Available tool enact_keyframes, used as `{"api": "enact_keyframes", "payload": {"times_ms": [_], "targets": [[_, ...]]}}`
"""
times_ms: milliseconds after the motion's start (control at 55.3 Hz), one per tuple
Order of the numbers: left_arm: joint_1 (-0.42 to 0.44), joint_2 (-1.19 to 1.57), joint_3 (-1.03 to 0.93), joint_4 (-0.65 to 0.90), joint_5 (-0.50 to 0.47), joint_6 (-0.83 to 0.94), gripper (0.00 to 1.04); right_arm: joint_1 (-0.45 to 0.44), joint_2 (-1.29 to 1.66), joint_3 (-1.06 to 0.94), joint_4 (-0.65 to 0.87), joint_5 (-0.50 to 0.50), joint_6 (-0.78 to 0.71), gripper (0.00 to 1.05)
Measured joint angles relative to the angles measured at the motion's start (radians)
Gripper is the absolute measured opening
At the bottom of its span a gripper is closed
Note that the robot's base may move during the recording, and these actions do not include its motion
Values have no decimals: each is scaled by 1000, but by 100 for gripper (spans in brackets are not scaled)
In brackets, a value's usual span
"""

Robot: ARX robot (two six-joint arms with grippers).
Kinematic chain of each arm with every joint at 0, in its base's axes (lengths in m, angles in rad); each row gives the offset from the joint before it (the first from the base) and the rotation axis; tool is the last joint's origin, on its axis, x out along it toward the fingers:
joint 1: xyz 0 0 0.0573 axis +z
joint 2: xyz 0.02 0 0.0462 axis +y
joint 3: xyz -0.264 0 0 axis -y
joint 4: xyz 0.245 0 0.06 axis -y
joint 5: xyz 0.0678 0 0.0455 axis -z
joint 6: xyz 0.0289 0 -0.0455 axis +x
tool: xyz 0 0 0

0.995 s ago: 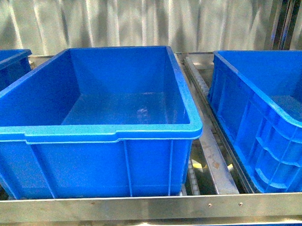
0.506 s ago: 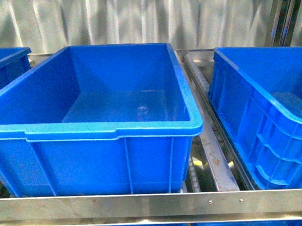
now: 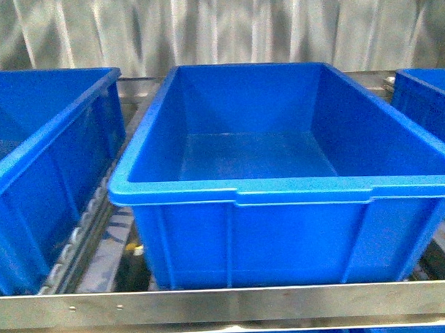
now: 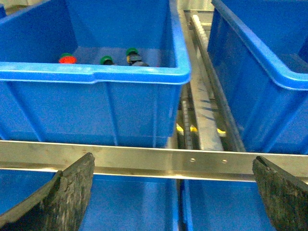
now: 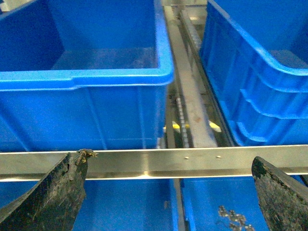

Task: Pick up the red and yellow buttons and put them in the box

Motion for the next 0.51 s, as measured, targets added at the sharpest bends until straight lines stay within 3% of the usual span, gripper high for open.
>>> {"api": "enact_keyframes", "payload": {"times_ms": [506], "targets": [[0,0,0,0,-3,0,97,0,0,-1,0,-2,-1,99]]}}
